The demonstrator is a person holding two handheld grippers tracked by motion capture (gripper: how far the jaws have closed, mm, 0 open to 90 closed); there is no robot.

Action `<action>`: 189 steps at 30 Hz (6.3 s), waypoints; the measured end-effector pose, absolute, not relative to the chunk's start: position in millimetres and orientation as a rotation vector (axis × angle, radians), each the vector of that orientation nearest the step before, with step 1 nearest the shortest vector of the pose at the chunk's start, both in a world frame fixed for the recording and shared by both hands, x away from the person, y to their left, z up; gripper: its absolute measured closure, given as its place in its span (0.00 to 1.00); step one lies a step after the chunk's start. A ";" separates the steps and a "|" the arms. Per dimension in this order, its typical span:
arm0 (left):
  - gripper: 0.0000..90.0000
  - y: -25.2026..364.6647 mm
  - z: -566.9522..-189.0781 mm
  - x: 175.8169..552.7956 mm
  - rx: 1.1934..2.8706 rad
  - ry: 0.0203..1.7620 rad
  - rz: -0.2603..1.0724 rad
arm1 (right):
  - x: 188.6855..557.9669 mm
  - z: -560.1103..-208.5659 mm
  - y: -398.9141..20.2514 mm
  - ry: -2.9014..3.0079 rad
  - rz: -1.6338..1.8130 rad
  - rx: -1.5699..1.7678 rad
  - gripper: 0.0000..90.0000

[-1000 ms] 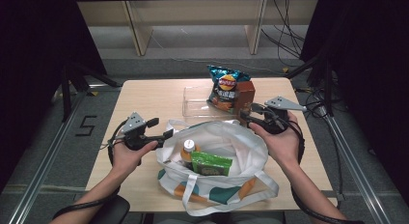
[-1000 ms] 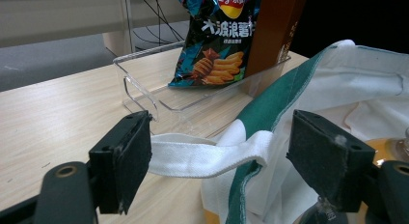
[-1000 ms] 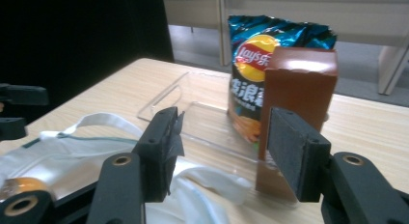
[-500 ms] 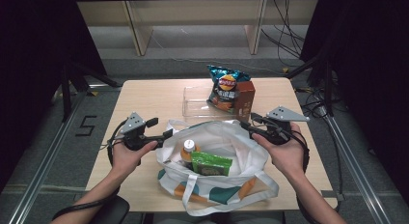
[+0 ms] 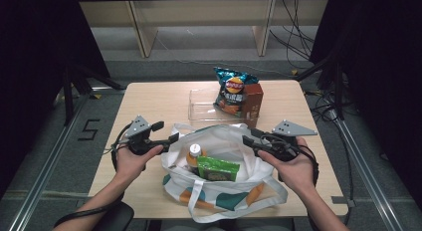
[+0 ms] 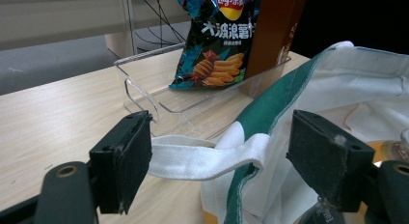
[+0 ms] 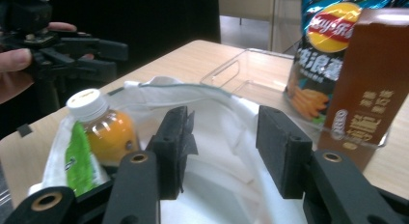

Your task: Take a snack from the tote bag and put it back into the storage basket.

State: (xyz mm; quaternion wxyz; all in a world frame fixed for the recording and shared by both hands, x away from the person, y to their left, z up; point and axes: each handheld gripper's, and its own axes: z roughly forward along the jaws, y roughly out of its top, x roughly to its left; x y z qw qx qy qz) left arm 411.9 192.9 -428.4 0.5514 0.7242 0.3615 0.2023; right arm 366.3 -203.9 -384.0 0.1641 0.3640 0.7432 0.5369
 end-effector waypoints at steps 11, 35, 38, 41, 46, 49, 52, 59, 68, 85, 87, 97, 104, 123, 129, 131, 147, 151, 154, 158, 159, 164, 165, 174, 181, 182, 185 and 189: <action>0.25 191.6 -428.2 413.5 1.714 0.854 0.474 | 358.1 -392.4 -193.3 2.195 1.569 1.000 0.61; 0.25 191.8 -428.6 413.3 1.706 0.845 0.467 | 337.7 -408.1 -164.2 2.429 1.548 0.948 0.56; 0.25 191.9 -428.4 413.1 1.709 0.848 0.471 | 338.8 -410.7 -163.1 2.432 1.541 0.918 0.56; 0.25 192.7 -427.8 412.8 1.715 0.848 0.479 | 337.7 -413.9 -162.1 2.484 1.504 0.934 0.57; 0.25 192.6 -427.9 412.6 1.717 0.850 0.477 | 339.9 -419.9 -161.7 2.471 1.482 0.932 0.60; 0.25 192.8 -427.7 412.7 1.717 0.849 0.478 | 340.2 -421.4 -161.6 2.503 1.450 0.921 0.63; 0.25 192.7 -427.8 412.7 1.717 0.849 0.478 | 339.5 -421.6 -161.6 2.524 1.433 0.929 0.65; 0.25 192.0 -428.4 413.3 1.710 0.844 0.470 | 339.6 -422.4 -161.7 2.525 1.393 0.865 0.73; 0.25 192.1 -428.2 413.1 1.716 0.848 0.474 | 336.7 -421.7 -161.6 2.501 1.320 0.833 0.83; 0.25 192.5 -427.6 413.2 1.716 0.847 0.479 | 333.1 -411.9 -163.5 2.459 1.280 0.750 0.90; 0.25 192.4 -427.5 413.2 1.716 0.847 0.478 | 336.4 -407.6 -166.7 2.451 1.272 0.680 0.90; 0.25 192.7 -427.1 412.9 1.710 0.849 0.479 | 334.9 -396.1 -170.8 2.421 1.327 0.728 0.90; 0.25 192.5 -427.1 412.9 1.713 0.848 0.480 | 336.8 -388.7 -176.3 2.408 1.340 0.735 0.90; 0.25 190.9 -427.0 413.9 1.710 0.845 0.475 | 342.8 -367.8 -186.6 2.303 1.369 0.736 0.96; 0.25 190.6 -427.3 414.4 1.710 0.844 0.475 | 345.0 -361.2 -188.7 2.295 1.367 0.729 0.96; 0.25 190.7 -427.3 414.6 1.712 0.843 0.473 | 344.9 -358.7 -189.0 2.281 1.364 0.736 0.96; 0.26 191.6 -426.8 414.7 1.712 0.846 0.476 | 350.5 -344.4 -190.0 2.235 1.365 0.707 0.96; 0.26 191.5 -426.8 414.8 1.713 0.841 0.476 | 351.4 -342.8 -190.3 2.222 1.367 0.712 0.96; 0.26 191.0 -427.1 415.1 1.705 0.836 0.469 | 353.1 -341.3 -191.6 2.212 1.369 0.722 0.96; 0.26 190.9 -427.1 415.1 1.704 0.837 0.468 | 354.1 -340.6 -190.9 2.200 1.376 0.716 0.96; 0.26 190.9 -426.9 415.1 1.704 0.836 0.468 | 354.6 -338.7 -191.7 2.200 1.361 0.710 0.96; 0.26 190.9 -426.5 414.7 1.709 0.842 0.474 | 356.4 -336.6 -191.4 2.199 1.369 0.713 0.96; 0.26 190.8 -426.5 414.8 1.708 0.843 0.473 | 357.4 -336.3 -190.5 2.172 1.376 0.709 0.96; 0.26 190.2 -426.7 415.1 1.703 0.834 0.468 | 361.0 -330.6 -191.0 2.174 1.376 0.711 0.96; 0.26 190.7 -426.4 414.9 1.711 0.842 0.478 | 363.6 -330.0 -189.6 2.148 1.381 0.711 0.96; 0.26 190.6 -426.4 414.9 1.710 0.843 0.477 | 363.8 -330.0 -189.5 2.147 1.381 0.712 0.96; 0.26 190.3 -426.6 415.3 1.703 0.835 0.470 | 364.4 -329.2 -190.8 2.157 1.377 0.706 0.97; 0.26 189.9 -426.5 415.2 1.701 0.834 0.470 | 364.1 -327.5 -190.9 2.140 1.390 0.719 0.97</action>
